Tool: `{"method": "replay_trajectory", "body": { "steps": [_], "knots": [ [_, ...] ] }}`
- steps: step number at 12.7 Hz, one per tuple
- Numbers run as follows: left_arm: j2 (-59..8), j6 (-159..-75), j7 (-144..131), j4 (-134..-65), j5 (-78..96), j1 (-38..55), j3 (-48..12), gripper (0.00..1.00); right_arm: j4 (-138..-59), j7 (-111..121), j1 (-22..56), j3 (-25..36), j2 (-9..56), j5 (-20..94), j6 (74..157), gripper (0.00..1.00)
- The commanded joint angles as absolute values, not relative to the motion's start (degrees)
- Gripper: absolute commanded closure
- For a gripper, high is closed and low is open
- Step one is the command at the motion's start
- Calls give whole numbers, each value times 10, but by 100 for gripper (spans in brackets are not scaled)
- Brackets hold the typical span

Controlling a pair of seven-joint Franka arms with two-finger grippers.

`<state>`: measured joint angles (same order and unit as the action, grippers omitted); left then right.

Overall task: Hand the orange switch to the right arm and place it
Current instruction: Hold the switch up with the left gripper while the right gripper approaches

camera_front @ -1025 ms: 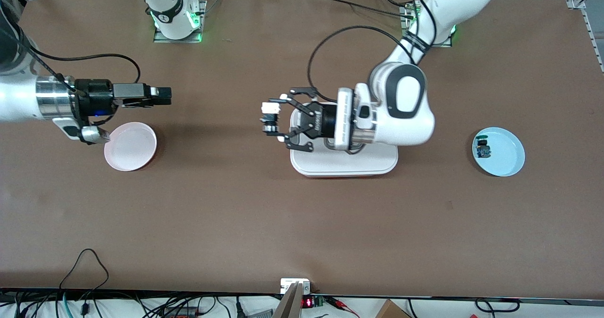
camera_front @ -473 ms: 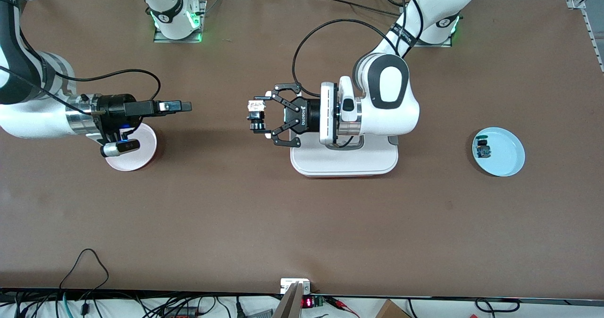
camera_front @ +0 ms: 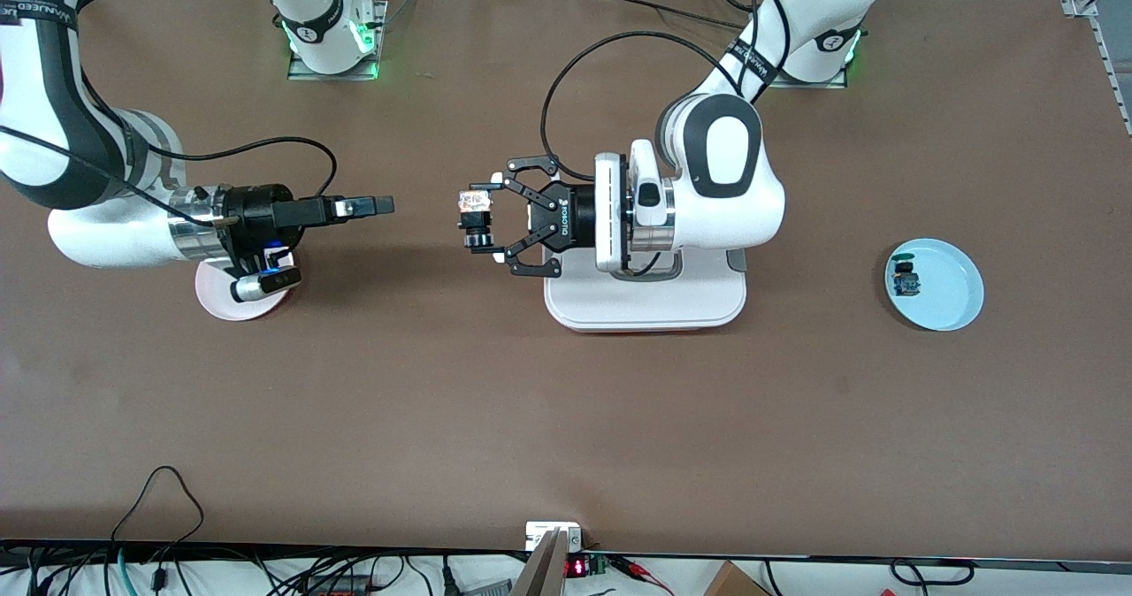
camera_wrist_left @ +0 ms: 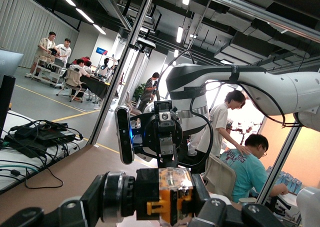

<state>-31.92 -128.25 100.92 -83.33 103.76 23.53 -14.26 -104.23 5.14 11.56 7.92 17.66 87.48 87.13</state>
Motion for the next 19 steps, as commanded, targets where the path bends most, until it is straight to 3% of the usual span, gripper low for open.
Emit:
{"method": "replay_trajectory", "body": {
  "steps": [1,19],
  "knots": [
    [-320,-1310,995,-815,1014,250,-138,100,-1042,42,129,77,183,912,888,0],
    [-322,-1310,1000,-815,1014,250,-138,99,-1031,49,185,47,206,996,970,0]
  ]
}}
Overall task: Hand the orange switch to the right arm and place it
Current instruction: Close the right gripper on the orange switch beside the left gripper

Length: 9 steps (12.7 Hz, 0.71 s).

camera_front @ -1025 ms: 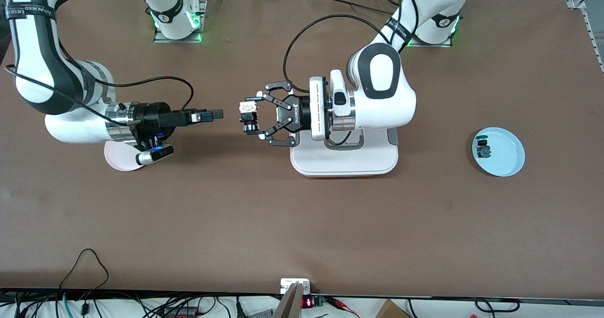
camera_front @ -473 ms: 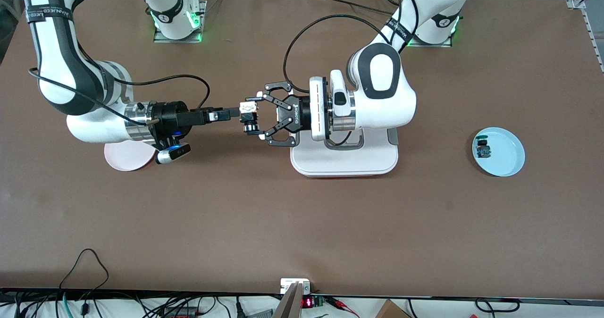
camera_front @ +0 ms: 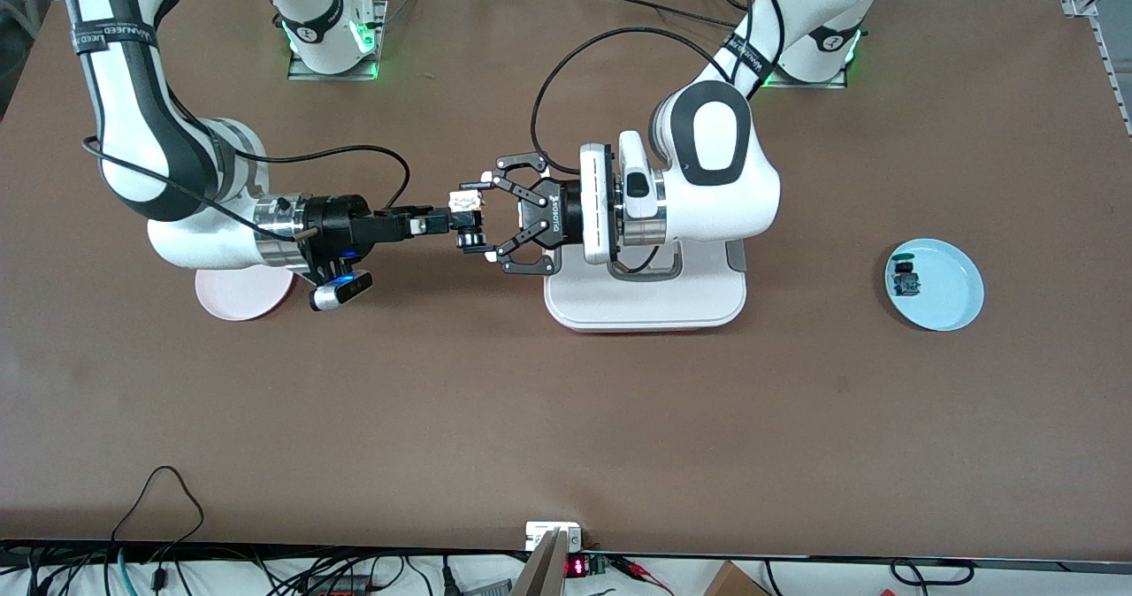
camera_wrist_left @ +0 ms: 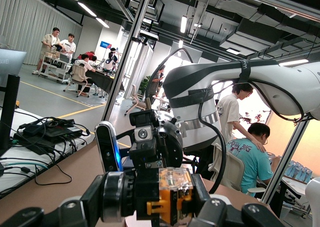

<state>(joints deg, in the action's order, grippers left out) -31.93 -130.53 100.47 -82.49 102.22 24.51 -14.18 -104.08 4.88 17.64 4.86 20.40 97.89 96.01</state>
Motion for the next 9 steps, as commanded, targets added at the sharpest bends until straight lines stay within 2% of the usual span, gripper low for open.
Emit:
{"method": "replay_trajectory", "body": {
  "steps": [1,5,9],
  "knots": [
    [-322,-1310,1000,-815,1013,250,-138,99,-1030,48,186,47,206,1002,971,0],
    [-322,-1310,999,-815,1013,250,-138,99,-1030,51,192,47,204,1005,975,1],
    [-322,-1310,999,-815,1014,250,-138,99,-1031,53,203,47,201,1004,975,18]
  ]
}}
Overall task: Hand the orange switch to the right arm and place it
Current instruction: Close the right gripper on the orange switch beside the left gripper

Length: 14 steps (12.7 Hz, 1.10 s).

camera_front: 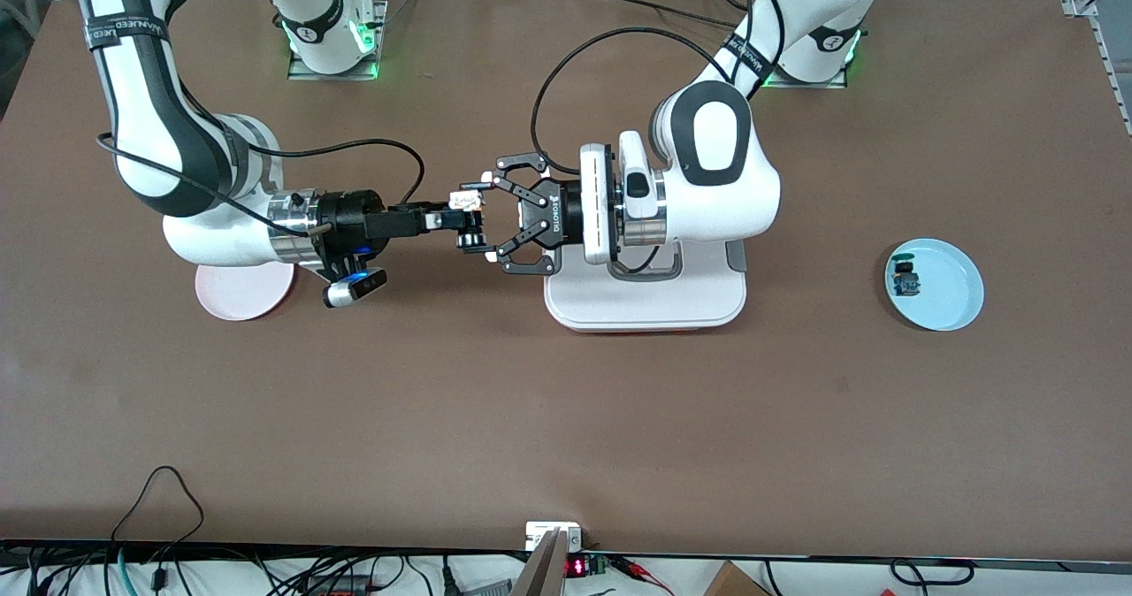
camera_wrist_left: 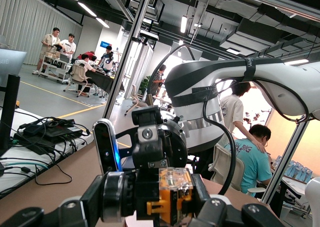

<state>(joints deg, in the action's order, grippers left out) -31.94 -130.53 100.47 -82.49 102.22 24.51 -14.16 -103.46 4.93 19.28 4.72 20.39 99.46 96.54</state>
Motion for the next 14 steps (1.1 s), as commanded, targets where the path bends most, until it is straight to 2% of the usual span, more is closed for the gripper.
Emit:
{"method": "replay_trajectory", "body": {
  "steps": [1,4,5,6,8,11,13,14],
  "knots": [
    [-322,-1310,999,-815,1014,250,-137,99,-1031,54,203,47,201,1003,974,31],
    [-323,-1310,999,-815,1014,250,-138,99,-1031,56,198,47,199,1005,971,68],
    [-323,-1310,999,-815,1013,250,-137,99,-1030,55,196,47,198,1005,969,77],
    [-323,-1310,1000,-815,1014,250,-137,99,-1030,55,196,47,198,1005,969,81],
    [-323,-1310,999,-815,1014,250,-138,97,-1030,62,196,47,195,1005,973,82],
    [-322,-1310,998,-815,1014,249,-137,87,-1030,90,196,47,197,1005,969,82],
    [-321,-1310,993,-814,1018,249,-137,87,-1031,90,194,47,198,1004,967,83],
    [-321,-1310,989,-814,1019,249,-137,77,-1032,90,194,47,198,1004,967,83]
  ]
}}
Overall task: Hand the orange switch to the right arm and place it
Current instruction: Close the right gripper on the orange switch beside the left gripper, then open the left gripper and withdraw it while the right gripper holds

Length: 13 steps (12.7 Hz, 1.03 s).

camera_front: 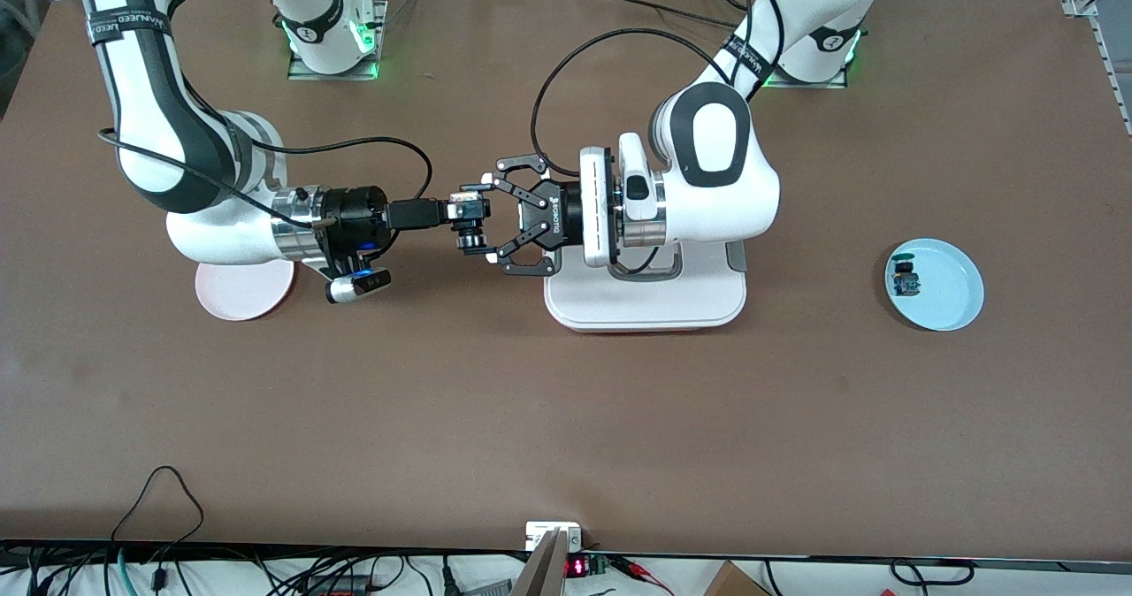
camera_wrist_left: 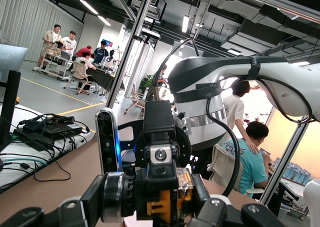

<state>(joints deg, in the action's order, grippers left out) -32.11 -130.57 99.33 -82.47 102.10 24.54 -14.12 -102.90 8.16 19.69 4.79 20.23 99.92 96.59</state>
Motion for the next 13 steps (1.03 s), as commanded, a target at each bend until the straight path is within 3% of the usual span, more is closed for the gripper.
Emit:
{"method": "replay_trajectory", "body": {
  "steps": [1,2,5,9,13],
  "knots": [
    [-321,-1310,981,-814,1020,249,-137,22,-1031,89,194,47,198,1004,967,83],
    [-321,-1310,979,-814,1022,248,-138,0,-1032,90,194,47,198,1004,967,83],
    [-321,-1309,962,-813,1022,245,-138,0,-1031,91,191,47,197,1004,967,90],
    [-320,-1305,960,-813,1018,229,-136,0,-1031,93,184,47,197,1004,967,91],
    [-321,-1192,961,-819,1014,170,-133,0,-1035,128,150,48,194,960,948,94]
  ]
}}
